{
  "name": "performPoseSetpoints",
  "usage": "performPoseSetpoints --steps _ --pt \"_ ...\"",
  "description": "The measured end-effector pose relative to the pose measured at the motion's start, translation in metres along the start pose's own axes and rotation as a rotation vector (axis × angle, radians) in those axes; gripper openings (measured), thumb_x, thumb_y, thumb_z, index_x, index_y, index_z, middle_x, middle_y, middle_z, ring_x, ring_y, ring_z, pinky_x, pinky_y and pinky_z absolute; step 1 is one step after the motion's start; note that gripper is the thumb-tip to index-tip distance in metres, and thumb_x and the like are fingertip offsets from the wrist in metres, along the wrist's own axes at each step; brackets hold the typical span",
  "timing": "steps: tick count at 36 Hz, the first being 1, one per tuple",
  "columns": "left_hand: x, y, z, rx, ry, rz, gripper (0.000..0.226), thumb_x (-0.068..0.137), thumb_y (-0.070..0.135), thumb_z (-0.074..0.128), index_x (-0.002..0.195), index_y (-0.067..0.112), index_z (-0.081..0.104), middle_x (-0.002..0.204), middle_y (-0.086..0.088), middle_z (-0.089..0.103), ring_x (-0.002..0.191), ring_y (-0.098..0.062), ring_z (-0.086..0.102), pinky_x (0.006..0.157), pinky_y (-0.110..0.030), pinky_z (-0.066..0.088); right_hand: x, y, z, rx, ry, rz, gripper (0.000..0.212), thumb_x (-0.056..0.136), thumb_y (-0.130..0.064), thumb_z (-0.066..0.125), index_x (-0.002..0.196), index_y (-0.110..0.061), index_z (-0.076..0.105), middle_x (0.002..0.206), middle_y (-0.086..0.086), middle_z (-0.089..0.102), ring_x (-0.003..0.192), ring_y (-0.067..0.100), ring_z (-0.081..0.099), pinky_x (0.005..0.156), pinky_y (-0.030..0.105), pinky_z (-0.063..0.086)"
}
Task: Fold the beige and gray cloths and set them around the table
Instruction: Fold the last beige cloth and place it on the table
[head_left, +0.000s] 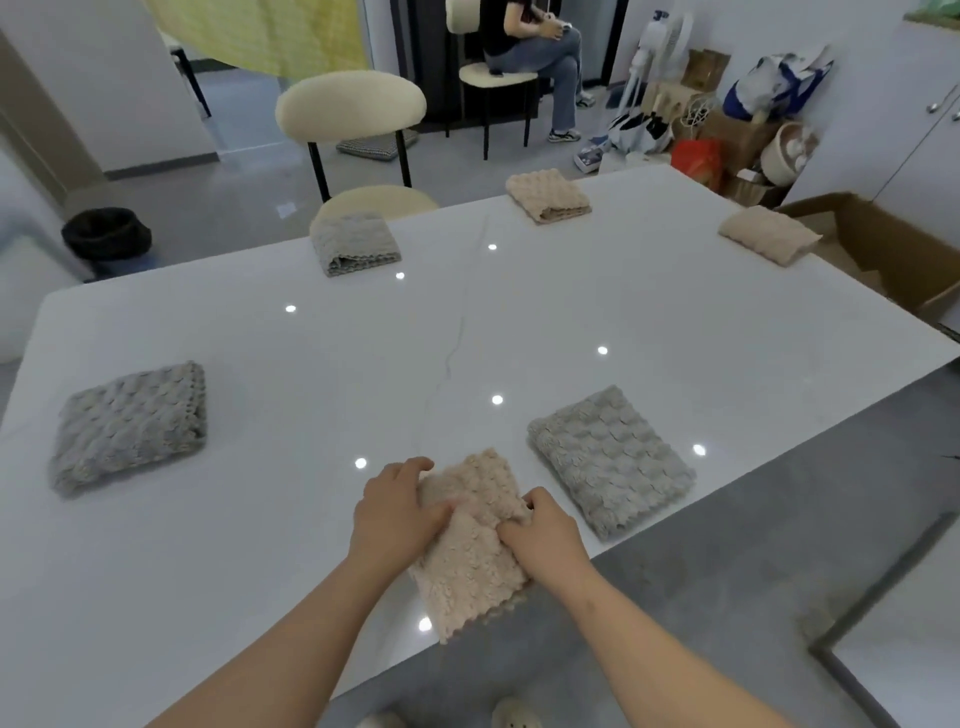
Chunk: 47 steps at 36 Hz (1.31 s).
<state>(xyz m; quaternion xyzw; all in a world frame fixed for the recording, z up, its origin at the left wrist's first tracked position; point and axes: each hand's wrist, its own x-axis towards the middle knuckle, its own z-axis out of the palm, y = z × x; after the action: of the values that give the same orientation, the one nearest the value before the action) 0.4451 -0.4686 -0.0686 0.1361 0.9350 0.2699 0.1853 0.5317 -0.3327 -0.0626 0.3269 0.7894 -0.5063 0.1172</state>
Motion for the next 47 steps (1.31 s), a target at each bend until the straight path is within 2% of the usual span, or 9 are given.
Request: performPoseSetpoints --steps 4,10,13,17,24,29,35,39,47 --pt "-0.011 0.01 0.005 0.001 0.144 -0.143 0.057 0.086 0.037 0.056 0.137 0.021 0.036 0.142 -0.006 0.035 0.127 -0.028 0.036 0.1 -0.04 0.037 0.003 0.006 -0.014 0.022 0.017 -0.026 0.008 0.088 -0.017 0.047 0.095 -0.015 0.045 0.085 -0.005 0.055 0.069 0.003 0.048 0.054 0.02 0.037" --pt "-0.021 0.022 0.014 -0.292 0.057 -0.378 0.071 0.09 0.037 0.051 0.145 0.018 0.011 0.137 -0.02 0.037 0.114 -0.036 0.05 0.093 -0.04 0.041 0.009 0.012 -0.027 0.052 -0.004 -0.064 0.016 0.089 -0.015 0.048 0.105 -0.015 0.047 0.088 -0.005 0.058 0.07 0.001 0.051 0.053 0.016 0.038" --pt "-0.021 0.027 0.013 -0.396 0.04 -0.331 0.066 0.091 0.026 0.05 0.144 0.018 0.011 0.099 -0.008 0.057 0.083 -0.019 0.054 0.073 -0.03 0.045 0.015 0.01 -0.027 0.01 -0.003 -0.093 0.022 0.089 -0.018 0.049 0.11 -0.017 0.045 0.092 -0.005 0.059 0.072 0.003 0.051 0.057 0.017 0.04" --pt "-0.013 0.027 0.011 -0.49 0.042 -0.301 0.044 0.087 0.012 0.048 0.126 0.022 0.028 0.07 -0.003 0.049 0.06 -0.014 0.045 0.055 -0.023 0.037 0.02 0.005 -0.027 0.009 -0.008 -0.1 0.014 0.089 -0.02 0.049 0.101 -0.02 0.043 0.085 -0.009 0.055 0.073 0.004 0.051 0.062 0.021 0.042" --pt "0.001 0.015 0.009 -0.614 -0.038 -0.303 0.017 0.083 0.009 0.054 0.086 0.024 0.047 0.091 -0.001 0.048 0.07 -0.016 0.044 0.063 -0.026 0.038 0.027 0.001 -0.025 0.018 0.013 -0.087 0.027 0.093 -0.032 0.047 0.115 -0.017 0.047 0.086 -0.012 0.056 0.072 -0.002 0.05 0.057 0.017 0.037" --pt "0.003 0.011 0.007 -0.677 -0.131 -0.26 0.033 0.078 0.007 0.063 0.098 0.029 0.05 0.111 -0.002 0.049 0.095 -0.021 0.055 0.072 -0.026 0.047 0.03 0.0 -0.028 0.004 0.017 -0.073 0.031 0.093 -0.035 0.047 0.117 -0.016 0.051 0.107 -0.003 0.061 0.096 0.014 0.057 0.085 0.031 0.048" --pt "0.0 0.018 0.014 -0.659 -0.136 -0.217 0.04 0.079 0.007 0.063 0.112 0.026 0.049 0.116 0.0 0.047 0.095 -0.018 0.055 0.078 -0.027 0.048 0.04 0.007 -0.046 0.003 -0.004 -0.105 0.027 0.092 -0.032 0.052 0.113 -0.015 0.055 0.091 -0.011 0.058 0.08 -0.001 0.053 0.059 0.015 0.039" --pt "-0.001 0.029 0.023 -0.652 -0.118 -0.223 0.042 0.079 0.007 0.064 0.113 0.027 0.049 0.118 0.0 0.047 0.1 -0.02 0.054 0.084 -0.03 0.048 0.045 0.012 -0.064 -0.077 0.009 -0.108 0.033 0.09 -0.03 0.055 0.119 -0.014 0.051 0.093 -0.01 0.054 0.084 0.006 0.051 0.06 0.013 0.036" --pt "-0.001 0.046 0.035 -0.631 -0.105 -0.207 0.041 0.082 0.009 0.062 0.115 0.03 0.05 0.121 0.002 0.049 0.106 -0.018 0.054 0.095 -0.036 0.048 0.052 0.021 -0.093 -0.109 -0.039 -0.104 0.014 0.089 -0.029 0.055 0.1 -0.021 0.055 0.09 -0.01 0.055 0.09 0.009 0.052 0.08 0.022 0.036"
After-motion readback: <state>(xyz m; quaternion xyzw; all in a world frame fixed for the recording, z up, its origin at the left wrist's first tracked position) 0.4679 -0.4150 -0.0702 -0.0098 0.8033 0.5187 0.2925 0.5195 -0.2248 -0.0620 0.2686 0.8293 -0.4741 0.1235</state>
